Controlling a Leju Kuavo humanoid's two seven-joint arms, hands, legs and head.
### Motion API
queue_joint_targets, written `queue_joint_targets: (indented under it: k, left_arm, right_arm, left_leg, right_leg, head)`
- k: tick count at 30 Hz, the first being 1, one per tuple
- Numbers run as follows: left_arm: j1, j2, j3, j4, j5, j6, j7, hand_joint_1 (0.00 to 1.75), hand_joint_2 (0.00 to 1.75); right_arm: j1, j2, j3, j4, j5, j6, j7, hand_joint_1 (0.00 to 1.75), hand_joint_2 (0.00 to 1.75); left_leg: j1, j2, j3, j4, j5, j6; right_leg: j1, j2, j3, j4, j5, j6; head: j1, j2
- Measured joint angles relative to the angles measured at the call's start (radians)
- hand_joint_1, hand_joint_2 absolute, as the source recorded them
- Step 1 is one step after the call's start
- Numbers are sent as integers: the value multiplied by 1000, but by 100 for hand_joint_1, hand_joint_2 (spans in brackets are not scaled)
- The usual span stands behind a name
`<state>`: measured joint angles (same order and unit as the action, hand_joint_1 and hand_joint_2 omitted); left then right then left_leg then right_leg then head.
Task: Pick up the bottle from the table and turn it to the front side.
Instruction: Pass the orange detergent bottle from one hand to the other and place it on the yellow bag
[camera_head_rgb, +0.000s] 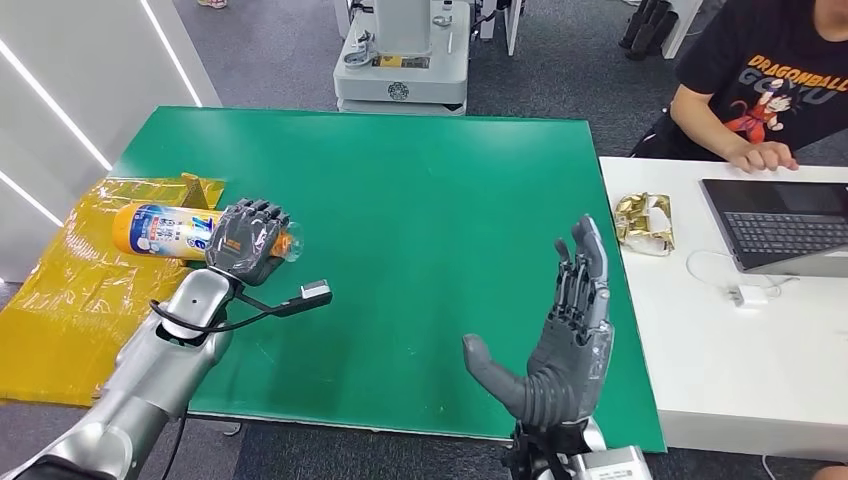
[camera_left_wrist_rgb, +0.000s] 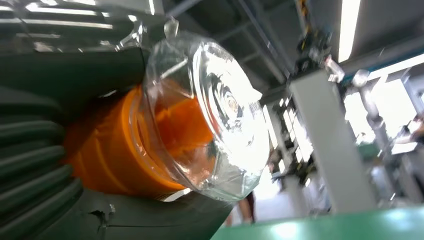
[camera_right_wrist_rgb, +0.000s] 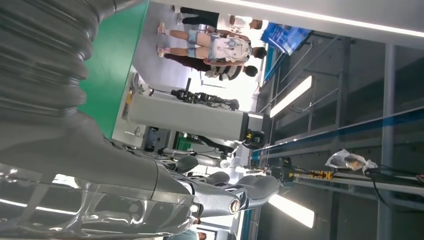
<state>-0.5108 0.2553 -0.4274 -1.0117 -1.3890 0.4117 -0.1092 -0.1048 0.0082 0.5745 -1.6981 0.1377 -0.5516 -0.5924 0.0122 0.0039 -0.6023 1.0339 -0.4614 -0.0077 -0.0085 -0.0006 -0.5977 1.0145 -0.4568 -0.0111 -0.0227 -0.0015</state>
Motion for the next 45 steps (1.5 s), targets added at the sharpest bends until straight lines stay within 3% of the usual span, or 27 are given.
queue_joint_targets:
  k: [9, 14, 27, 31, 36, 45]
  left_arm:
    - [-64, 5, -36, 192, -41, -71, 34, 175, 175]
    - [-77, 7, -38, 283, -72, -124, 92, 175, 175]
    - [-80, 29, -38, 378, -94, -156, 140, 175, 175]
    - [-68, 39, -33, 385, -74, -181, 99, 0, 175]
    - [-73, 43, -17, 385, -24, -246, 38, 0, 175]
    - [-83, 52, -2, 385, -8, -255, 28, 0, 175]
  right_arm:
    - [17, -9, 0, -27, -3, -11, -5, 0, 175]
    - [21, -10, 0, -34, 0, -11, -8, 0, 175]
    - [22, -10, 0, -36, 8, 19, -4, 0, 175]
    - [16, -10, 0, -33, 0, 36, -4, 0, 175]
    - [8, -10, 0, -28, -1, 41, -4, 0, 175]
    - [7, -10, 0, -26, -1, 41, -2, 0, 175]
  left_leg:
    - [0, 0, 0, 0, 0, 0]
    - [0, 0, 0, 0, 0, 0]
    - [0, 0, 0, 0, 0, 0]
    - [0, -1, 0, 0, 0, 0]
    - [0, -1, 1, 0, 0, 0]
    - [0, -1, 5, -1, 0, 0]
  right_leg:
    - [0, 0, 0, 0, 0, 0]
    - [0, 0, 0, 0, 0, 0]
    - [0, 0, 0, 0, 0, 0]
    - [0, 0, 0, 1, 0, 0]
    - [0, -1, 2, 1, 0, 0]
    - [0, -1, 6, 1, 0, 0]
  head:
    - [0, 0]
    - [0, 0]
    - [0, 0]
    - [0, 0]
    - [0, 0]
    - [0, 0]
